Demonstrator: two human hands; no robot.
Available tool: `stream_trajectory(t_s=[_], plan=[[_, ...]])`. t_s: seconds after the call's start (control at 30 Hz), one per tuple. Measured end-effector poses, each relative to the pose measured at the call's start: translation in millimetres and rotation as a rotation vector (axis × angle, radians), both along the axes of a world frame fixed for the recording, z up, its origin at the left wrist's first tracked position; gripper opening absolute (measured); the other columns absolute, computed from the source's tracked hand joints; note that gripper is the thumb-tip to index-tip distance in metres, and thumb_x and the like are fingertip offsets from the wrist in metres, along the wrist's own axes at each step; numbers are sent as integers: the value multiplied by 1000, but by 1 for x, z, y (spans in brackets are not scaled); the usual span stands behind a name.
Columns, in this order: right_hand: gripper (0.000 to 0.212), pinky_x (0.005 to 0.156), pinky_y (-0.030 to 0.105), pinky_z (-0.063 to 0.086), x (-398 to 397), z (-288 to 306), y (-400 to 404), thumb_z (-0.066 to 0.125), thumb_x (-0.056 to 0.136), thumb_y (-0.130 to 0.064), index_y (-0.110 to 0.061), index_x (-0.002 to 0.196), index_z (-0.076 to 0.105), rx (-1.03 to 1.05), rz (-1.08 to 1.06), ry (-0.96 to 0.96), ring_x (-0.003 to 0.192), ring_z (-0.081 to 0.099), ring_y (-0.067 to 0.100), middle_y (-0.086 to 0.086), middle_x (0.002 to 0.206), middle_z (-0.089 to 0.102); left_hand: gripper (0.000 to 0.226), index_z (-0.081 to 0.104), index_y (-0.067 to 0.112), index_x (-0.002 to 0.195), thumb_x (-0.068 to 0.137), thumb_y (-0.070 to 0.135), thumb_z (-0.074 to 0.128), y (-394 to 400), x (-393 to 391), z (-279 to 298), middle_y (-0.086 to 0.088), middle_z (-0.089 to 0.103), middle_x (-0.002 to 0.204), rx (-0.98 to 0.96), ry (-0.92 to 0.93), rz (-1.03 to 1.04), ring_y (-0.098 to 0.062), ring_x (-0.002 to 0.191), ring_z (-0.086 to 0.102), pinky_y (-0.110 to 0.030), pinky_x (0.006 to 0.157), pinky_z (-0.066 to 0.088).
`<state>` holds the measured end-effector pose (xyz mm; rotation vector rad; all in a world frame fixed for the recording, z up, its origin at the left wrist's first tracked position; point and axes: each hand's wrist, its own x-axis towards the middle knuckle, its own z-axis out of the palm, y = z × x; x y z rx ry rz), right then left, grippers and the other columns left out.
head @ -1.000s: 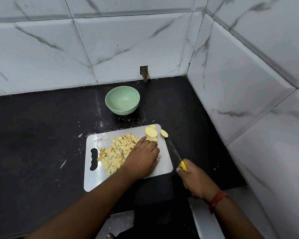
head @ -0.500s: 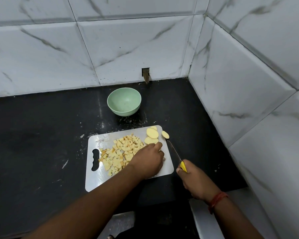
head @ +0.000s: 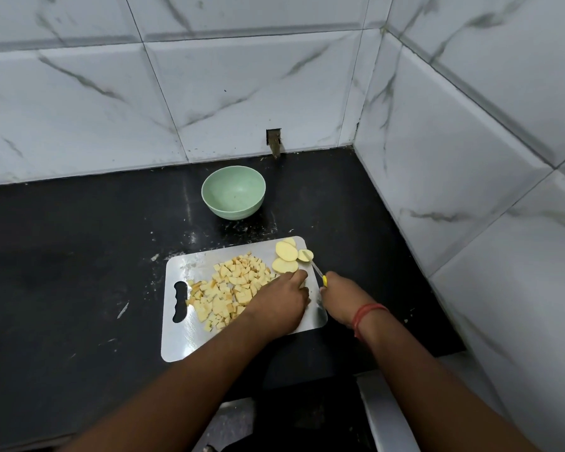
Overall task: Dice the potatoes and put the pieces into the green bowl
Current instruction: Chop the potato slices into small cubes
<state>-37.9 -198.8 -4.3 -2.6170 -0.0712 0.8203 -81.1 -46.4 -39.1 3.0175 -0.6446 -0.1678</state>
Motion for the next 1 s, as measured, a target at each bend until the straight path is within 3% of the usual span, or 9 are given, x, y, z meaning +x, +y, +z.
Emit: stream_trajectory(t_s=[0.2,0.3,0.37,0.43,0.53,0.8,0.93,1.0], plan=[[18,75,32,44,-3,0,-5,42,100,-25,-13,110,50,135,-137,-46,93,60,28,13,105,61,42,48,-2,138,108,25,37,0,-2,5,-13,36,144,-27,24,32,-31,111,55,-48,80,54],[11,68,33,45,-6,-1,-6,42,99,-26,-16,98,47,222,-210,-29,77,56,24,7,89,58,45,46,-2,143,108,25,37,1,-4,0,-11,33,150,-82,49,51,-31,104,61,-47,81,54],[12,64,32,43,-9,-2,-5,41,99,-25,-15,96,47,247,-226,-12,70,53,22,7,85,56,46,45,1,145,107,26,39,1,-6,-3,-9,34,150,-168,63,91,-30,106,61,-46,86,53],[12,64,32,42,-12,-2,-4,41,99,-25,-15,97,47,261,-222,1,67,51,20,6,83,54,50,43,4,150,106,27,42,3,-7,-10,-8,39,149,-214,49,114,-28,122,54,-41,102,47],[12,67,31,42,-14,-1,-5,41,100,-26,-16,95,45,253,-198,-1,66,49,16,2,80,50,55,42,9,153,103,31,46,8,-13,-21,-6,46,150,-169,-48,85,-25,141,38,-42,123,22],[15,63,32,42,-27,1,-11,41,100,-28,-19,87,42,240,-160,34,65,48,16,3,80,50,54,45,15,152,103,38,41,11,-26,-21,-1,49,149,-119,-90,78,-23,142,38,-42,125,9],[13,64,33,42,-31,1,-12,40,100,-29,-16,98,43,221,-161,58,67,48,18,7,85,52,59,41,19,154,102,48,40,4,-25,-21,-2,42,154,-110,-53,113,-25,147,30,-49,126,7],[14,55,30,42,-33,3,-11,37,100,-28,-16,107,38,213,-171,83,63,48,18,10,87,53,63,41,18,154,101,52,32,4,-24,-23,-2,43,154,-117,-53,129,-24,148,28,-46,126,3]])
